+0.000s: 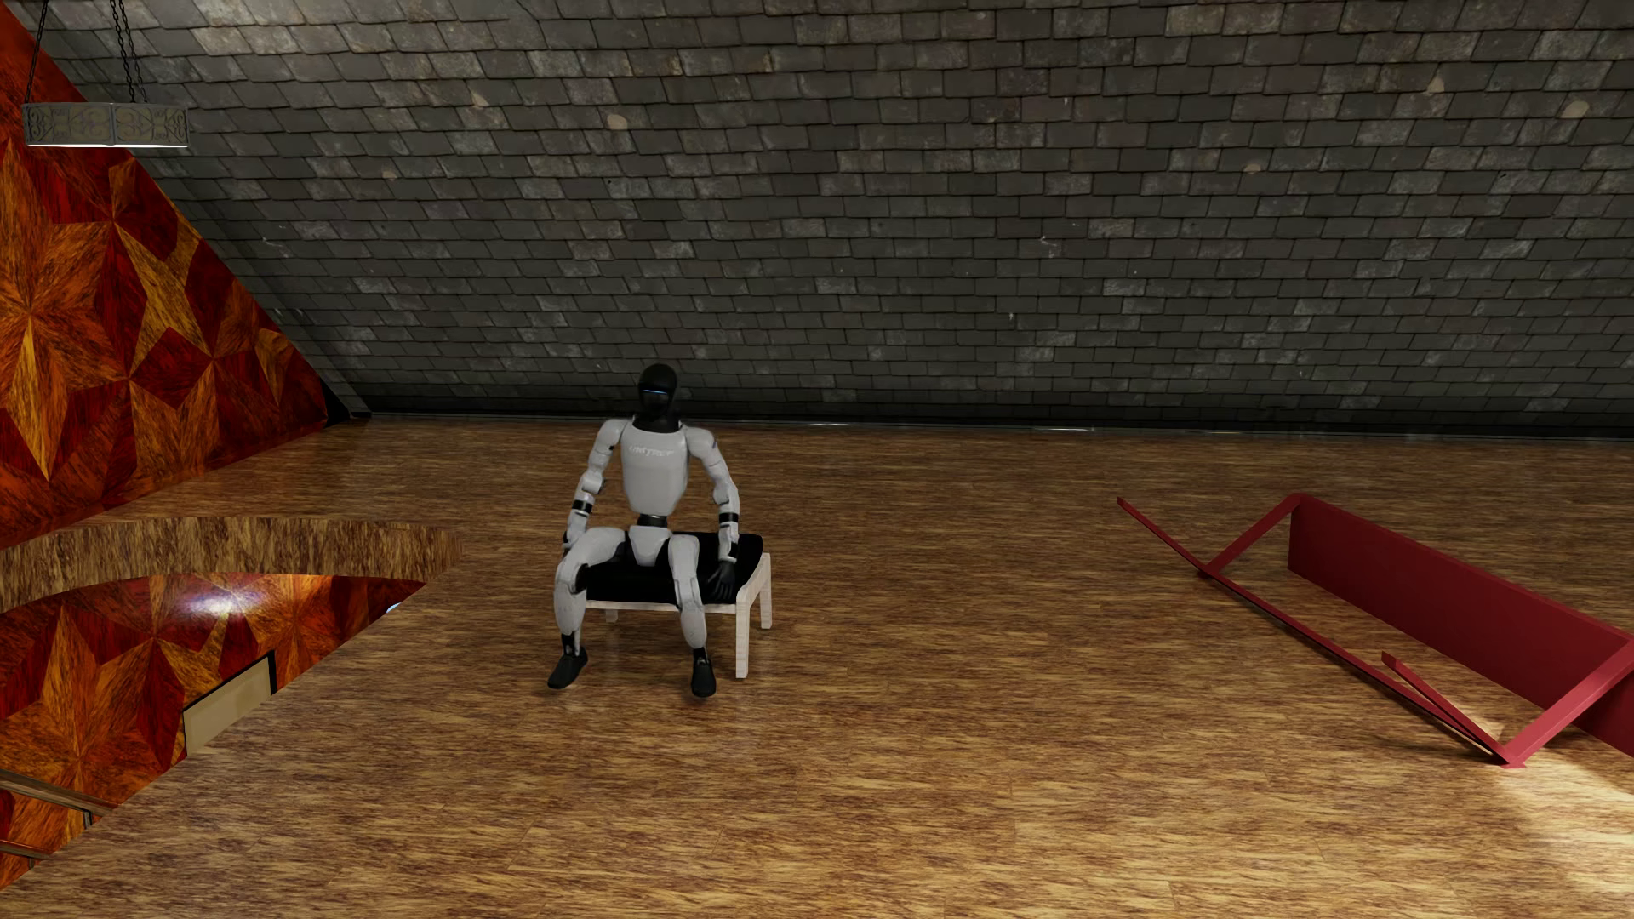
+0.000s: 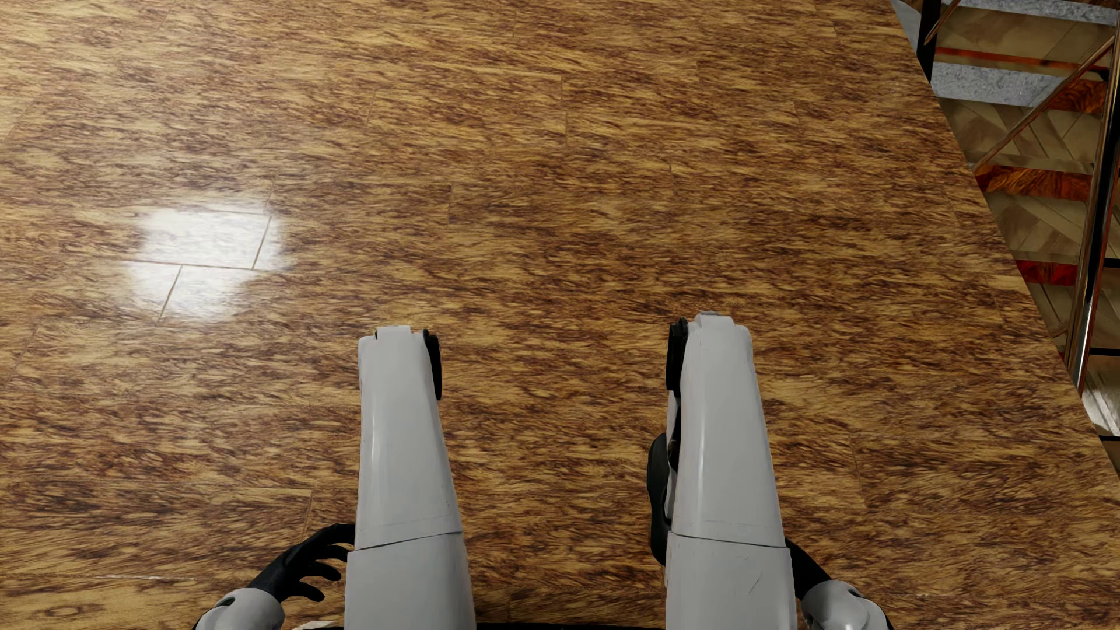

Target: Stand up from the chair

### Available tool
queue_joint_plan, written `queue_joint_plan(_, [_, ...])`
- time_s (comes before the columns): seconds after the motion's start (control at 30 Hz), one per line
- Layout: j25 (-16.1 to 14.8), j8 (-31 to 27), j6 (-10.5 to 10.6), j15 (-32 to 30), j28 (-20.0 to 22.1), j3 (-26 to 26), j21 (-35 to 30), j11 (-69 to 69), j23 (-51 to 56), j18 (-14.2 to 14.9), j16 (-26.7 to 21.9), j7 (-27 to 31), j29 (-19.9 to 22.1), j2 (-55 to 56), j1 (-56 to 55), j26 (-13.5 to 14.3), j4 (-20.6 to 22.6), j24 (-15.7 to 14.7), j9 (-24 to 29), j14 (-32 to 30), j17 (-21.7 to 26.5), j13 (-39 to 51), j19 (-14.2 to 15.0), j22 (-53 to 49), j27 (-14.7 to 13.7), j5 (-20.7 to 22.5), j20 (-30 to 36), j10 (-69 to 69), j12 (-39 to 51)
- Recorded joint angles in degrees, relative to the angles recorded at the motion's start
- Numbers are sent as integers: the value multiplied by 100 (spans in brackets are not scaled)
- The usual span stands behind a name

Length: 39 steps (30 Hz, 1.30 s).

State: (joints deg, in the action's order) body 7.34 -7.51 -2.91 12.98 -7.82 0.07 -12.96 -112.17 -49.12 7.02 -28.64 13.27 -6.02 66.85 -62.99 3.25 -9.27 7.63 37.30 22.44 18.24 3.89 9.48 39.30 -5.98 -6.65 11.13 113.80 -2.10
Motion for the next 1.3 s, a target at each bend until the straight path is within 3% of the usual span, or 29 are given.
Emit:
queue_joint_plan(0.07, [-486, -70, 36, 61, 425, 15, 399, -96, 1242, 6, -338, 65, 589, 378, -388, 88, 85, -85, 34, -4, 267, -320, 104, -1570, -57, -93, -330, 76, -471])
queue_joint_plan(0.1, [-722, -101, 64, 88, 891, 22, 606, -142, 1990, 13, -518, 100, 1061, 573, -607, 131, 131, -135, 56, -55, 400, -461, 165, -2345, -167, -155, -395, 110, -614])
queue_joint_plan(0.17, [-918, -180, 133, 147, 2166, 30, 898, -231, 3624, 62, -927, 171, 2132, 953, -1012, 279, 174, 133, 150, -122, 731, -575, 299, -3671, -533, -252, -406, 184, -678])
queue_joint_plan(0.23, [-813, -229, 219, 202, 3305, 20, 913, -271, 5086, 94, -1500, 216, 2970, 1315, -1399, 554, 192, 388, 342, -83, 1300, -273, 407, -4627, -982, -284, -130, 243, -255])
queue_joint_plan(0.27, [-629, -265, 275, 233, 3481, 23, 830, -279, 5671, 114, -1845, 233, 2998, 1501, -1597, 724, 215, 580, 450, -57, 1681, -14, 470, -4960, -1125, -311, 209, 253, 234])
queue_joint_plan(0.33, [-433, -323, 355, 283, 3132, 51, 437, -265, 6500, 178, -2554, 240, 2188, 1850, -1944, 955, 218, 805, 720, -5, 2651, 746, 548, -5356, -1228, -331, 1399, 244, 1792])
queue_joint_plan(0.37, [-518, -355, 400, 319, 2847, 62, 49, -264, 6773, 210, -2882, 241, 1603, 2015, -2119, 1034, 242, 783, 841, 16, 3197, 1264, 577, -5464, -1202, -377, 2338, 235, 2842])
queue_joint_plan(0.4, [-634, -388, 412, 374, 2630, 70, -577, -257, 6919, 240, -3139, 222, 1342, 2148, -2250, 1121, 260, 705, 977, 50, 3701, 1934, 598, -5513, -1273, -400, 3503, 215, 4088])
queue_joint_plan(0.43, [-804, -390, 407, 419, 2399, 73, -1330, -244, 6953, 277, -3301, 215, 1483, 2287, -2383, 1255, 244, 640, 1072, 95, 4093, 2683, 592, -5531, -1417, -377, 4732, 200, 5380])
queue_joint_plan(0.5, [-1105, -361, 396, 510, 2892, 62, -2726, -152, 6875, 291, -3360, 198, 1722, 2455, -2537, 1415, 250, 409, 1336, 180, 4549, 4416, 547, -5590, -1545, -348, 6755, 108, 7544])
queue_joint_plan(0.57, [-1229, -323, 379, 610, 3355, 66, -4062, 40, 6790, 257, -3202, 178, 2134, 2471, -2548, 1497, 289, 302, 1527, 247, 4595, 5890, 549, -5595, -1722, -309, 7667, -78, 8538])
queue_joint_plan(0.6, [-1219, -291, 379, 612, 3420, 66, -4401, 205, 6790, 215, -3120, 152, 2126, 2457, -2523, 1501, 327, 342, 1558, 243, 4565, 6220, 498, -5543, -1728, -245, 7732, -239, 8605])
queue_joint_plan(0.67, [-1090, -231, 387, 578, 3388, 50, -4421, 729, 6510, 125, -2883, 67, 2107, 2256, -2312, 1491, 382, 469, 1554, 184, 4220, 6227, 370, -5205, -1660, -103, 7356, -758, 8283])
queue_joint_plan(0.77, [-585, -33, 374, 374, 2851, 48, -3985, 2020, 5415, -11, -2209, -146, 1681, 1460, -1568, 1499, 391, 852, 1334, -58, 3415, 5570, 140, -4058, -1522, 52, 6414, -2018, 7217])
queue_joint_plan(0.87, [227, 216, 369, 6, 2041, 19, -3580, 3698, 3536, -175, -1008, -413, 831, 171, -370, 1632, 349, 1453, 976, -422, 2153, 4999, -94, -2089, -1380, 220, 5416, -3600, 6130])
queue_joint_plan(0.93, [778, 369, 365, -268, 1252, 17, -3329, 4872, 1922, -242, -12, -632, 180, -839, 581, 1712, 298, 1810, 636, -670, 1182, 4676, -191, -483, -1329, 303, 4814, -4684, 5549])
queue_joint_plan(1.0, [1371, 568, 360, -588, 589, -13, -3205, 6024, 307, -253, 767, -919, -160, -1896, 1564, 1727, 239, 2180, 246, -941, 237, 4377, -230, 784, -1228, 332, 4472, -5718, 5029])
queue_joint_plan(1.03, [1571, 657, 325, -766, 97, -13, -3135, 6601, -274, -276, 1033, -1027, -468, -2425, 2077, 1612, 234, 2246, -8, -1083, -143, 4181, -233, 1141, -1073, 354, 4295, -6253, 4752])
queue_joint_plan(1.07, [1655, 729, 286, -946, -147, 7, -3070, 7208, -612, -311, 1223, -1152, -694, -2994, 2621, 1290, 217, 2007, -275, -1199, -425, 3922, -252, 1461, -858, 420, 4015, -6780, 4411])
queue_joint_plan(1.13, [1440, 841, 234, -1254, -236, 52, -2744, 8427, -847, -473, 1379, -1379, -918, -4182, 3706, 721, 316, 1394, -837, -1410, -624, 3221, -390, 1707, -517, 560, 3426, -7803, 3611])
queue_joint_plan(1.2, [928, 921, 196, -1482, -336, 56, -2278, 9454, -883, -631, 1205, -1577, -843, -5237, 4678, 688, 494, 970, -1466, -1573, -555, 2405, -505, 1438, -307, 640, 2933, -8724, 2840])
queue_joint_plan(1.27, [432, 1036, 194, -1631, -333, 58, -1791, 10296, -854, -703, 926, -1719, -631, -6090, 5434, 711, 605, 797, -2118, -1658, -374, 1631, -556, 993, -183, 673, 2519, -9432, 2141])
queue_joint_plan(1.3, [326, 1078, 181, -1668, -371, 75, -1555, 10614, -831, -734, 792, -1785, -547, -6437, 5762, 764, 638, 758, -2391, -1664, -307, 1302, -551, 822, -213, 684, 2257, -9710, 1830])
